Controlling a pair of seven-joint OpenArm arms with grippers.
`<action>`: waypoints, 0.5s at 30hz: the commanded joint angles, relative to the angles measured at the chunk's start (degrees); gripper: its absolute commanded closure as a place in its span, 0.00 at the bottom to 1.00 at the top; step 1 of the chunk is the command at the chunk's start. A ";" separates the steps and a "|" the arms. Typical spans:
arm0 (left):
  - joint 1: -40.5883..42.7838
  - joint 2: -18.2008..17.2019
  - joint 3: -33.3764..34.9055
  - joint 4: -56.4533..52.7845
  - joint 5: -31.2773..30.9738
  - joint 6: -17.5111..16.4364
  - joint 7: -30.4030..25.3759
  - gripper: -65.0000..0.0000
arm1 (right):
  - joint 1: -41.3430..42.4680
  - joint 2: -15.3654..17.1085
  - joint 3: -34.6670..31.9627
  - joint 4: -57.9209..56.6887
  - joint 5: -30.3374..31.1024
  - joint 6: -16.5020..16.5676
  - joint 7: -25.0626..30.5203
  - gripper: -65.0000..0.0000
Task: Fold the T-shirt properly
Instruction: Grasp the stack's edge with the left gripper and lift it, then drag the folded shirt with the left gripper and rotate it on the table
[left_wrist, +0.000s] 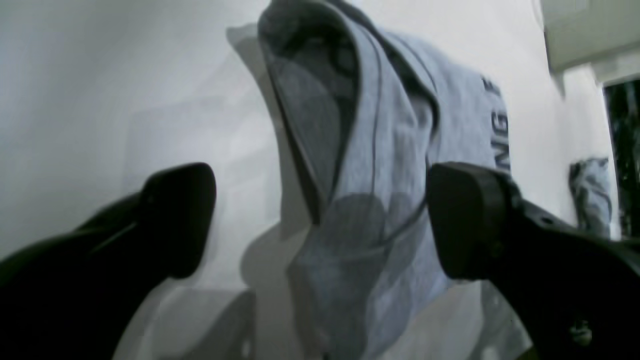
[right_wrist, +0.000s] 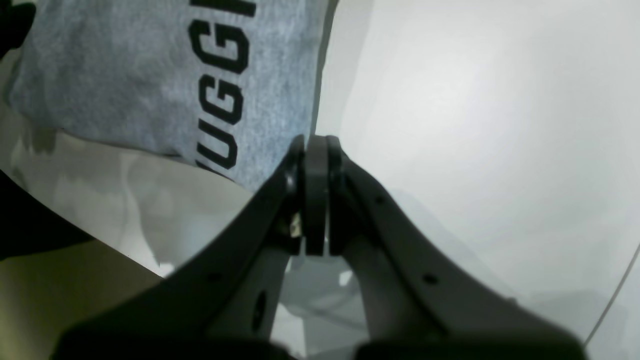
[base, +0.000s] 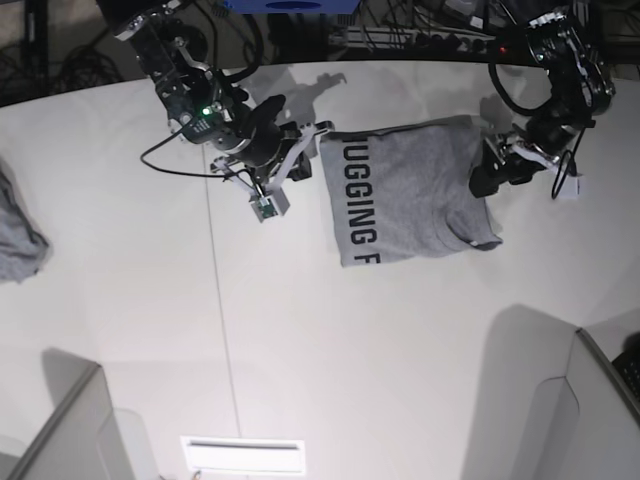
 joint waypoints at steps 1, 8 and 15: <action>-1.00 -0.62 1.19 0.86 -1.42 0.27 -0.68 0.00 | 0.58 -0.14 0.14 1.20 0.53 0.22 1.18 1.00; -3.90 -0.97 9.28 -3.53 -1.42 7.57 -0.95 0.00 | 0.58 -0.14 0.14 1.20 0.53 0.22 1.27 1.00; -4.43 -1.77 9.90 -9.42 -0.63 7.65 -0.95 0.00 | 0.58 -0.14 0.23 1.20 0.53 0.22 1.45 1.00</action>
